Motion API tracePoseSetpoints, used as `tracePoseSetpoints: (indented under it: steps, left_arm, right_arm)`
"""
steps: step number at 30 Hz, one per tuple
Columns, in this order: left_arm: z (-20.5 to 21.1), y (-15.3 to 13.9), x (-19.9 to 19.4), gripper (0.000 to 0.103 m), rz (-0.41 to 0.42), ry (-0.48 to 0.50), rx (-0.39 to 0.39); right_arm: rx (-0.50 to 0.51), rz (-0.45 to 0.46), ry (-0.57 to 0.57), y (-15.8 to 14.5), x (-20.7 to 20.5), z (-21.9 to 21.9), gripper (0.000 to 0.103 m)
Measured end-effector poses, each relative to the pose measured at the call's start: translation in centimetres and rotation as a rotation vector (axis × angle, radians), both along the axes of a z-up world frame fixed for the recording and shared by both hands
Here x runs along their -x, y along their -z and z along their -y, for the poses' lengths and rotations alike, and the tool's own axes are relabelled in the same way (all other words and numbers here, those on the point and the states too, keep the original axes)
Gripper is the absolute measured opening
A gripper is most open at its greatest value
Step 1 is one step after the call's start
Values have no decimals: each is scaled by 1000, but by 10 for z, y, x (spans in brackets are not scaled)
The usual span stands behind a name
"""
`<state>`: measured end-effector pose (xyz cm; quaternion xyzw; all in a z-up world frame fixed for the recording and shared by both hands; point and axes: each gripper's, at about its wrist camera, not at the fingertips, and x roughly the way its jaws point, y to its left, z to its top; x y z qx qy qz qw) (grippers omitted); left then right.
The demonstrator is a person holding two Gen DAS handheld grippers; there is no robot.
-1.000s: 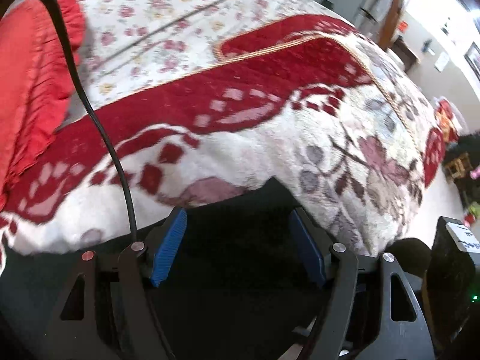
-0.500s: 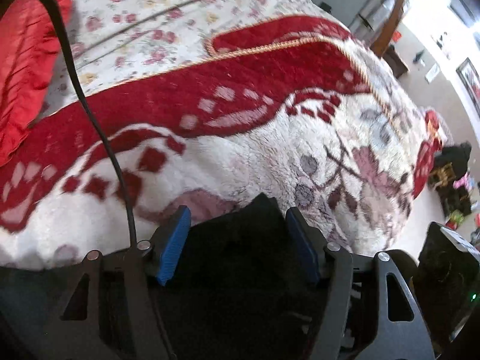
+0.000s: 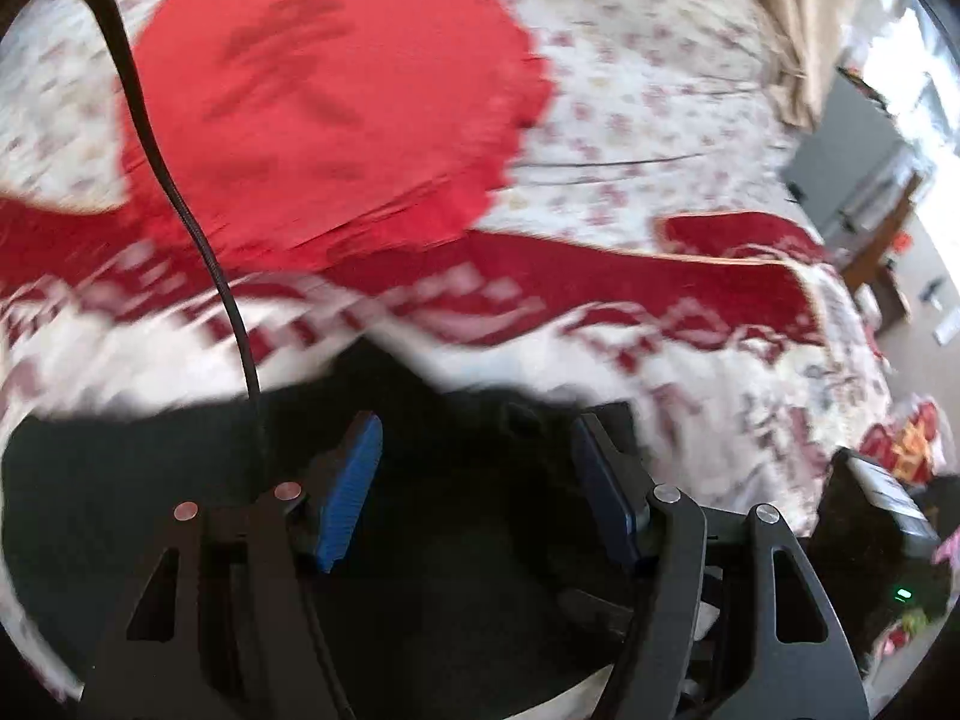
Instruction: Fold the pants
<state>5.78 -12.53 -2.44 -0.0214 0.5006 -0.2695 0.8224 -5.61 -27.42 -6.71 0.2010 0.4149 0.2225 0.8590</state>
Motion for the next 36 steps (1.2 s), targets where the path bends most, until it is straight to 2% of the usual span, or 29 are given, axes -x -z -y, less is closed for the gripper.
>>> tracePoseSetpoints:
  steps: [2,5,7,9,11,13,18,20,21,22,23,24,27,30,34,36]
  left_arm:
    - [-16,7,2,66,-28,-33,-1]
    - [-33,19,8,66,-62,-60,-5]
    - [-33,22,14,66,-66,-56,-4]
    - [-30,23,23,66,-67,-39,13]
    - [-25,25,29,72,-72,-27,28]
    - [-11,31,36,72,-79,-2,7]
    - [14,54,47,72,-91,-8,-61]
    - [15,56,49,72,-59,-42,-50]
    - [14,55,49,68,-52,-54,-33]
    - [13,54,50,48,-56,-58,-11]
    - [15,53,52,26,-45,-58,-34]
    - [15,51,54,17,-33,-53,-54]
    - [3,42,62,13,-44,-51,-26]
    - [-8,39,74,11,-24,-83,-44]
    - [-11,52,70,11,-50,-130,-75]
    - [-11,52,71,11,-35,-128,-84]
  right_arm:
    - [-14,-66,-54,16,-5,-15,46]
    - [-98,-43,-113,1,10,-9,54]
    - [-108,-4,-102,-14,18,7,54]
    - [-37,26,-15,-25,22,27,54]
    - [58,31,58,-27,19,39,54]
    - [133,13,102,-25,4,44,50]
    - [190,-17,126,-11,-29,43,45]
    - [189,-26,135,-6,-34,46,45]
    - [182,-32,140,-6,-34,47,45]
    - [175,-38,147,-4,-37,50,45]
    - [174,-40,151,-5,-36,52,45]
    - [176,-39,151,-7,-34,52,45]
    - [174,-5,134,-18,-33,47,45]
    - [173,37,94,-29,-33,36,45]
    - [198,10,29,-11,-52,11,46]
    - [239,-31,12,6,-66,2,46]
